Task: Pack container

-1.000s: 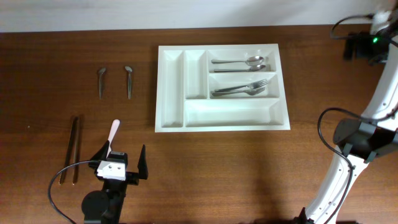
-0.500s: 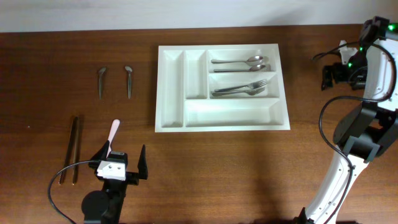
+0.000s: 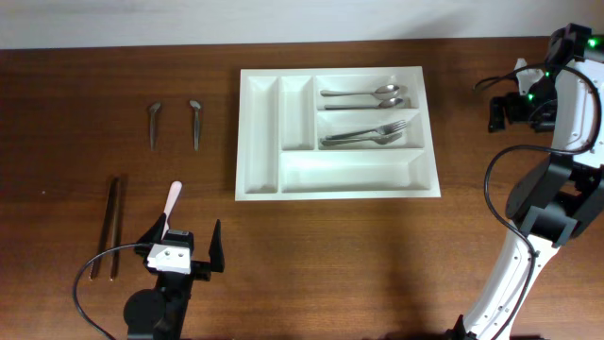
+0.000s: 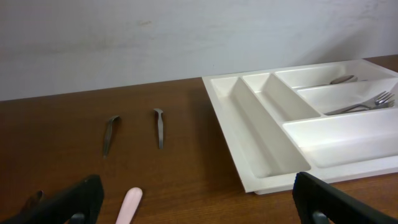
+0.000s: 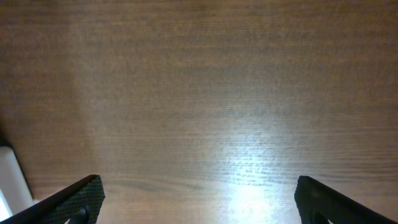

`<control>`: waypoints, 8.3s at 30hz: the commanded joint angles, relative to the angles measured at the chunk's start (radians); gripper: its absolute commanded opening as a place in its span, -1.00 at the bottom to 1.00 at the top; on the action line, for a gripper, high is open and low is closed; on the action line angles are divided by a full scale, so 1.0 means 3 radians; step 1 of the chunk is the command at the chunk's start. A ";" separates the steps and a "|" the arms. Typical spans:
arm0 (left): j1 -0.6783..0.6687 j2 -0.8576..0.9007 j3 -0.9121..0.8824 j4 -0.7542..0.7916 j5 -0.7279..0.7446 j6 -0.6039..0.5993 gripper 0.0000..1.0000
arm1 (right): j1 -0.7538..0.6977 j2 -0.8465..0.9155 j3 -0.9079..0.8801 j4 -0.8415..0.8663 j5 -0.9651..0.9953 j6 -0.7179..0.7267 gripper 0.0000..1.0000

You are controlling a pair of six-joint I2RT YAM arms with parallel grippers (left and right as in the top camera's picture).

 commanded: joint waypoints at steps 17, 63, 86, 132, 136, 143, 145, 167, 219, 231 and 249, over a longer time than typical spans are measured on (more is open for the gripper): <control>0.0024 -0.0023 -0.0022 0.0078 -0.0024 0.0052 0.98 | -0.0229 -0.0070 -0.0018 0.0149 0.0031 -0.0032 0.97; 0.1244 0.5386 0.4729 -0.3527 -0.0811 0.0440 0.98 | -0.0228 -0.0070 -0.0018 0.0149 0.0032 -0.0032 0.97; 0.1367 0.6519 0.4729 -0.3075 -0.0746 0.1039 0.98 | -0.0228 -0.0070 -0.0018 0.0149 0.0031 -0.0032 0.97; 0.1637 0.6584 0.4679 -0.2825 -0.0354 0.1190 0.98 | -0.0228 -0.0070 -0.0018 0.0149 0.0032 -0.0032 0.97; 0.1637 0.6689 0.4679 -0.2817 -0.0376 0.1189 0.98 | -0.0228 -0.0070 -0.0018 0.0149 0.0031 -0.0032 0.97; 0.1637 0.6887 0.4679 -0.2841 -0.0385 0.1186 0.98 | -0.0228 -0.0070 -0.0018 0.0149 0.0031 -0.0032 0.97; 0.1637 0.6901 0.4679 -0.2827 -0.0385 0.1188 0.98 | -0.0228 -0.0070 -0.0018 0.0149 0.0032 -0.0032 0.97; 0.1637 0.7129 0.4679 -0.2806 -0.0670 0.1189 0.98 | -0.0228 -0.0070 -0.0018 0.0149 0.0032 -0.0032 0.97; 0.0109 0.7127 0.7080 -0.4116 0.0086 0.1359 -0.92 | -0.0228 -0.0070 -0.0018 0.0149 0.0032 -0.0032 0.97; -0.1745 0.7144 0.7448 -0.3941 0.0023 0.2312 -0.79 | -0.0228 -0.0070 -0.0018 0.0149 0.0032 -0.0032 0.97; -0.2387 0.7746 0.7444 -0.3513 -0.0200 0.2421 -0.69 | -0.0228 -0.0070 -0.0018 0.0149 0.0031 -0.0032 0.97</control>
